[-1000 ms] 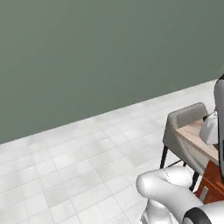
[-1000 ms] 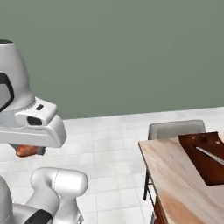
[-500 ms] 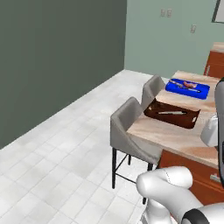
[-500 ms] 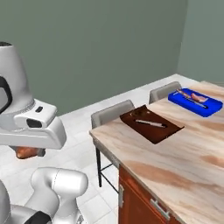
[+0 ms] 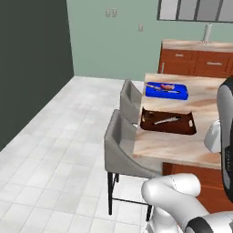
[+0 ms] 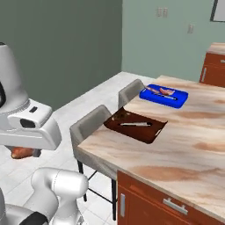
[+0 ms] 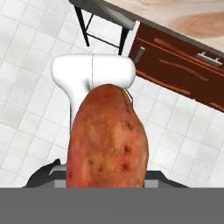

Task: Gather the sweet potatos from the fridge and place them on a tray on the dining counter. Then gather the steaks from the fridge and place them on the other tray.

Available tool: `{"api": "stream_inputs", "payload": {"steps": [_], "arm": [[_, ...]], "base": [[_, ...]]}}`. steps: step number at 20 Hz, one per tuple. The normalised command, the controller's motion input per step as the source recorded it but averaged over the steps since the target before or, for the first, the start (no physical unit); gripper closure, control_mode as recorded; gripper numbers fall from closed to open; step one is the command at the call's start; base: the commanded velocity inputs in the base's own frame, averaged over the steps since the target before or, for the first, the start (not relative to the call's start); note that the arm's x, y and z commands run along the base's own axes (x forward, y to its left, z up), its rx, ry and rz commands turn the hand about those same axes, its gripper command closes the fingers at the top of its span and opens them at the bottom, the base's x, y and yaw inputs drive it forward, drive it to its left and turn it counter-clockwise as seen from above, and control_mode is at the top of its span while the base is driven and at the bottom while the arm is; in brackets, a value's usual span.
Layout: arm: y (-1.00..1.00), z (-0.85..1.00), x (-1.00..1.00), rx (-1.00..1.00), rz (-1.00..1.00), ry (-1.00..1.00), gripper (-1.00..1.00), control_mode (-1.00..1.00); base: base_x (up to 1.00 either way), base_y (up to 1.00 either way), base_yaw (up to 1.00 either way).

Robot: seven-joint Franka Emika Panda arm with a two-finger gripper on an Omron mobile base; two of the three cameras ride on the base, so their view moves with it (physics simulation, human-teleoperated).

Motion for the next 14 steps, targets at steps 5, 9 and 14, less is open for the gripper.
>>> {"api": "stream_inputs", "payload": {"steps": [5,9,14], "arm": [[0.0,0.0,0.0,0.0,0.0,0.0,1.0,1.0],[0.0,0.0,0.0,0.0,0.0,0.0,1.0,1.0],[0.0,0.0,0.0,0.0,0.0,0.0,1.0,1.0]], "base": [[0.69,0.22,-0.47],[0.72,0.38,-0.36],[0.54,0.17,-0.26]]}}
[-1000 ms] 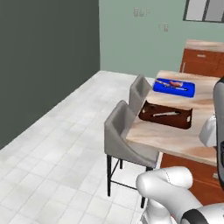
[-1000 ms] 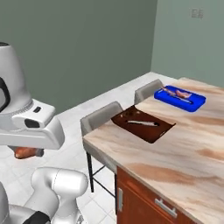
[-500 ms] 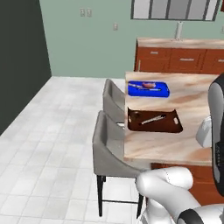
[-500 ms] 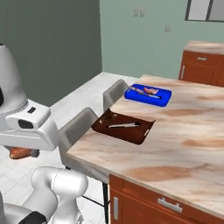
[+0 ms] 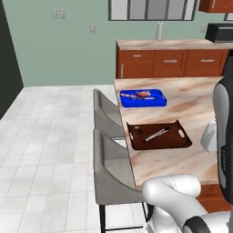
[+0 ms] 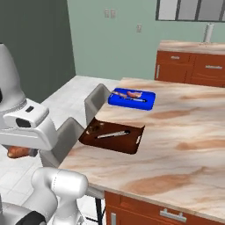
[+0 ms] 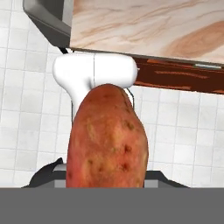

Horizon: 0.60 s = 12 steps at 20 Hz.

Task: Gather the sweet potatos from the fridge and place them on a tray on the dining counter. Then gather the steaks from the fridge and place them on the other tray.

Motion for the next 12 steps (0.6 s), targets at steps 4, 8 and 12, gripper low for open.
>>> {"api": "stream_inputs", "payload": {"steps": [4,8,12], "arm": [[0.0,0.0,0.0,0.0,0.0,0.0,1.0,1.0],[0.0,0.0,0.0,0.0,0.0,0.0,1.0,1.0],[0.0,0.0,0.0,0.0,0.0,0.0,1.0,1.0]], "base": [[0.21,0.12,-0.19],[0.45,0.04,-0.15],[0.35,0.15,-0.26]]}}
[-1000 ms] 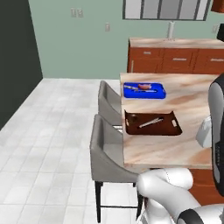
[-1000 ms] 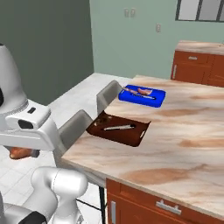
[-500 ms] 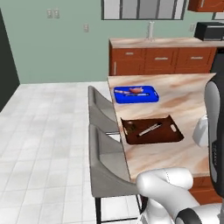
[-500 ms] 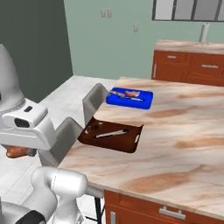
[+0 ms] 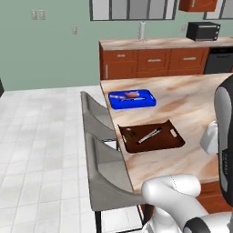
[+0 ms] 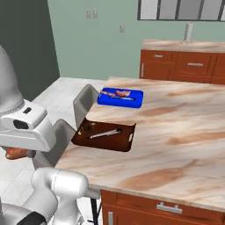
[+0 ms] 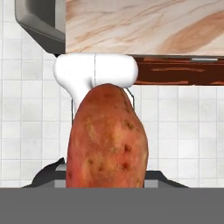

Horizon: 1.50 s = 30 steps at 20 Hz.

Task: Gather the sweet potatos from the fridge and place them on a tray on the dining counter. Then gather the steaks from the fridge and place them on the other tray.

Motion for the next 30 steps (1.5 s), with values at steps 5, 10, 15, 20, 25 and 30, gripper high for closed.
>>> {"api": "stream_inputs", "payload": {"steps": [5,10,15,20,25,30], "arm": [[0.0,0.0,0.0,0.0,0.0,0.0,1.0,1.0],[0.14,0.0,1.0,0.01,0.0,0.05,1.0,-1.0],[0.0,-0.17,1.0,0.05,0.0,0.0,1.0,-1.0],[0.0,-0.75,0.93,0.0,0.0,-0.18,1.0,-1.0],[-0.06,-0.88,0.69,0.0,0.0,-0.24,1.0,-1.0],[-0.3,-0.29,0.61,-0.01,-0.07,0.02,1.0,-1.0]], "base": [[0.45,0.19,-0.19],[0.0,0.0,0.0],[0.0,0.0,0.0],[0.0,0.0,0.0],[0.0,0.0,0.0],[0.0,0.0,0.0]]}}
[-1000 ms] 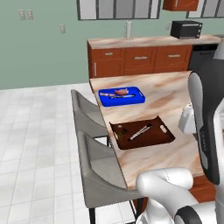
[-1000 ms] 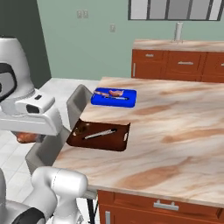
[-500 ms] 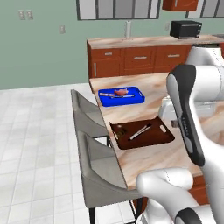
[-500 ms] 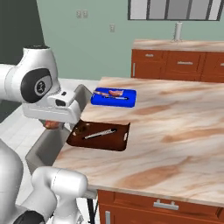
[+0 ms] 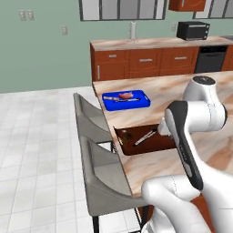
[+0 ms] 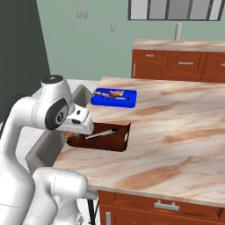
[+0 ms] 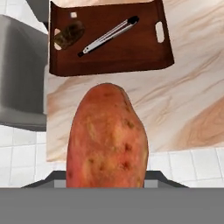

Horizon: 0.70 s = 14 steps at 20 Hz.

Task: Gather the sweet potatos from the fridge and place them on a tray on the dining counter. Then gather the steaks from the fridge and place them on the other tray.

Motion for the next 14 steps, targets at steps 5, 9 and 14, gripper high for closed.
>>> {"api": "stream_inputs", "payload": {"steps": [5,9,14], "arm": [[-0.07,-0.34,0.85,0.0,-0.04,0.02,1.0,-1.0],[-0.11,-0.67,0.8,0.0,0.0,0.0,1.0,-1.0],[-0.28,-0.62,0.64,0.0,-0.01,0.01,1.0,-1.0]], "base": [[0.0,0.0,0.0],[0.0,0.0,0.0],[0.0,0.0,0.0]]}}
